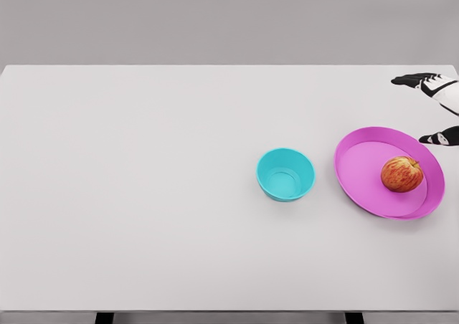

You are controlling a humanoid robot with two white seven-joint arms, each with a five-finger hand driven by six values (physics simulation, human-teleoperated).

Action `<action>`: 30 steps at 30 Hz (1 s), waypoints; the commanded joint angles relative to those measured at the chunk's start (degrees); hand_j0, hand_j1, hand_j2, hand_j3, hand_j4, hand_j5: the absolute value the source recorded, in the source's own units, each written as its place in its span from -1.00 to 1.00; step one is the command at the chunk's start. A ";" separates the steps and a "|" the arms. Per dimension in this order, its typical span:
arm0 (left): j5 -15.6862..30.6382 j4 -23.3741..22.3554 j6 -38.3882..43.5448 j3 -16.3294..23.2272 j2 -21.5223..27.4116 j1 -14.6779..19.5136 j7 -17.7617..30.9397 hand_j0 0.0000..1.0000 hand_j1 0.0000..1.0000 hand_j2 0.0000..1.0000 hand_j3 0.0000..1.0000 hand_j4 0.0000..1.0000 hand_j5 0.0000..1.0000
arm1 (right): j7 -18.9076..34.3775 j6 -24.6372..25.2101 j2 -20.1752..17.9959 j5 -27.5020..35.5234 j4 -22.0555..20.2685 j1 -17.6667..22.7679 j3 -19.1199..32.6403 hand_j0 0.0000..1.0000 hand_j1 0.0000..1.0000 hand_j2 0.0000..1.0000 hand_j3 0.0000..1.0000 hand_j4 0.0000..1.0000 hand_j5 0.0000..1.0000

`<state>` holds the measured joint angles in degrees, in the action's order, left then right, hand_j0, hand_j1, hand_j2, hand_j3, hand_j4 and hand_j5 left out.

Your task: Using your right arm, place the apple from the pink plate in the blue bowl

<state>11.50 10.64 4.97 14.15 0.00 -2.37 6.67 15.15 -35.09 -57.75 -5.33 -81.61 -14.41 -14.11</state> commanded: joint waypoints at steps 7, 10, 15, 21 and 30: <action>0.02 0.00 0.04 0.00 0.00 0.00 0.01 1.00 1.00 1.00 1.00 1.00 1.00 | -0.65 0.09 -8.42 0.58 -2.50 0.97 -0.13 1.00 1.00 1.00 1.00 1.00 1.00; 0.02 0.00 -0.05 0.00 0.00 0.00 0.01 1.00 1.00 1.00 1.00 1.00 1.00 | 3.11 0.09 -10.89 0.50 -6.81 1.93 0.22 1.00 1.00 1.00 1.00 1.00 1.00; 0.02 0.00 -0.05 0.00 0.00 0.00 0.01 1.00 1.00 1.00 1.00 1.00 1.00 | 19.85 0.09 -10.18 1.29 -8.57 1.41 1.36 1.00 1.00 1.00 1.00 1.00 1.00; 0.02 0.00 0.04 0.00 0.00 0.00 0.01 1.00 1.00 1.00 1.00 1.00 1.00 | 19.85 0.09 -6.76 1.11 -7.78 1.49 0.57 1.00 1.00 1.00 1.00 1.00 1.00; 0.02 0.00 0.04 0.00 0.00 0.00 0.01 1.00 1.00 1.00 1.00 1.00 1.00 | 19.85 0.09 -4.74 0.76 -3.39 1.41 -1.09 1.00 1.00 1.00 1.00 1.00 1.00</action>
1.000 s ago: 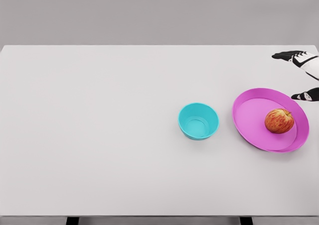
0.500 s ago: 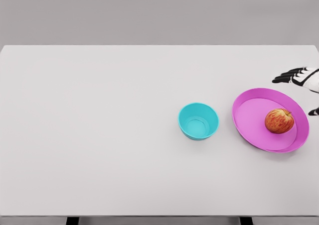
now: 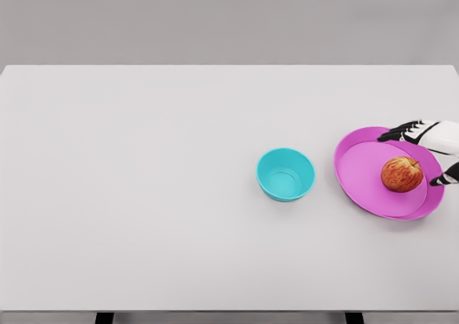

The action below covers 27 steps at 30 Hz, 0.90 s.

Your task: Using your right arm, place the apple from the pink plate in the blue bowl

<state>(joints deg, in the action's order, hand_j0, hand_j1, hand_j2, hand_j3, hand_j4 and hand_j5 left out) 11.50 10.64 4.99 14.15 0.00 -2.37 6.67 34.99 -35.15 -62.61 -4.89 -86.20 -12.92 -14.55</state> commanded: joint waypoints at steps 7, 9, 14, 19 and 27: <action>0.02 0.00 0.02 0.00 0.00 0.00 0.01 1.00 1.00 1.00 1.00 1.00 1.00 | 0.01 0.15 1.26 0.15 3.06 -0.09 -3.64 1.00 1.00 1.00 1.00 1.00 1.00; 0.02 0.00 0.02 0.00 0.00 0.00 0.01 1.00 1.00 1.00 1.00 1.00 1.00 | 0.01 0.15 1.35 0.06 3.15 -0.18 -3.64 1.00 1.00 1.00 1.00 1.00 1.00; 0.02 0.00 0.02 0.00 0.00 0.00 0.01 1.00 1.00 1.00 1.00 1.00 1.00 | 0.01 0.15 3.20 -0.03 5.78 -0.88 -3.73 1.00 1.00 1.00 1.00 1.00 1.00; 0.02 0.00 0.02 0.00 0.00 0.00 0.01 1.00 1.00 1.00 1.00 1.00 1.00 | 0.01 0.15 3.64 -0.03 6.93 -1.67 -5.31 1.00 1.00 1.00 1.00 1.00 1.00; 0.02 0.00 0.02 0.00 0.00 0.00 0.01 1.00 1.00 1.00 1.00 1.00 1.00 | 0.01 0.15 3.72 -0.03 7.01 -1.76 -5.66 1.00 1.00 1.00 1.00 1.00 1.00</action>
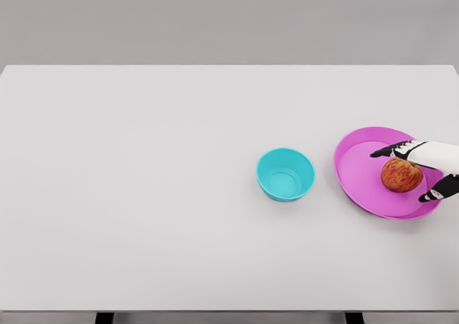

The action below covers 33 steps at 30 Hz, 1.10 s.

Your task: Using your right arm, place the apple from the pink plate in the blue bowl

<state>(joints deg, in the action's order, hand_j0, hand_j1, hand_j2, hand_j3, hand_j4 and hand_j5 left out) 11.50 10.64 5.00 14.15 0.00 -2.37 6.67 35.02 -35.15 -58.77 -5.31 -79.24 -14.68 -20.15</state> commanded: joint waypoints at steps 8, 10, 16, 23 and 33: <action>0.02 0.00 -0.07 0.00 0.00 0.00 0.01 1.00 1.00 1.00 1.00 1.00 1.00 | -0.02 0.15 -0.11 0.39 0.31 0.00 -1.03 0.31 0.31 0.31 0.31 0.31 0.31; 0.02 0.00 0.01 0.00 0.00 0.00 0.01 1.00 1.00 1.00 1.00 1.00 1.00 | -0.02 0.15 -0.11 0.39 0.31 0.00 -1.03 0.29 0.29 0.29 0.29 0.29 0.29; 0.02 0.00 0.01 0.00 0.00 0.00 0.01 1.00 1.00 1.00 1.00 1.00 1.00 | -0.02 0.15 -0.11 0.39 0.31 0.00 -1.03 0.25 0.25 0.25 0.25 0.25 0.25; 0.02 0.00 -0.07 0.00 0.00 0.00 0.01 1.00 1.00 1.00 1.00 1.00 1.00 | -0.02 0.15 -0.11 0.39 -0.30 -0.61 -0.94 0.21 0.21 0.21 0.21 0.21 0.21; 0.02 0.00 0.01 0.00 0.00 0.00 0.01 1.00 1.00 1.00 1.00 1.00 1.00 | -0.02 0.15 -0.11 0.65 -0.48 -2.55 -0.94 0.21 0.21 0.21 0.21 0.21 0.21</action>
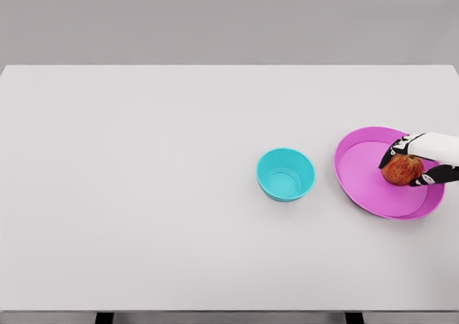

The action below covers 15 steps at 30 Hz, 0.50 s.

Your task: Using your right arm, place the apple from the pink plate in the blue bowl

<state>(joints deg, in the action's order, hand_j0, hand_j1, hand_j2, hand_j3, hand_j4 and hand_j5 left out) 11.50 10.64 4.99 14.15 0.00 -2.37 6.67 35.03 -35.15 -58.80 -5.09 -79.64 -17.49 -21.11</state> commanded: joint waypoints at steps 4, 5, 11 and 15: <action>0.02 0.00 0.02 0.00 0.00 0.00 0.01 1.00 1.00 1.00 1.00 1.00 1.00 | -0.03 0.15 -0.08 0.52 -0.52 -0.26 0.10 0.16 0.16 0.16 0.16 0.16 0.16; 0.02 0.00 -0.07 0.00 0.00 0.00 0.01 1.00 1.00 1.00 1.00 1.00 1.00 | -0.03 0.15 -0.08 0.61 -0.87 -0.35 0.10 0.16 0.16 0.16 0.16 0.16 0.16; 0.02 0.00 0.02 0.00 0.00 0.00 0.01 1.00 1.00 1.00 1.00 1.00 1.00 | -0.03 0.15 0.01 0.69 -2.36 -0.79 0.01 0.14 0.14 0.14 0.14 0.14 0.14; 0.02 0.00 0.02 0.00 0.00 0.00 0.01 1.00 1.00 1.00 1.00 1.00 1.00 | -0.03 0.15 0.18 0.61 -4.21 -0.79 -0.07 0.14 0.14 0.14 0.14 0.14 0.14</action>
<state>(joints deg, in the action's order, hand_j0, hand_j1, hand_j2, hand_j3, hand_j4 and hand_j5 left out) 11.50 10.64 4.99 14.15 0.00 -2.37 6.67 35.02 -35.16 -58.64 -4.81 -83.02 -18.28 -21.18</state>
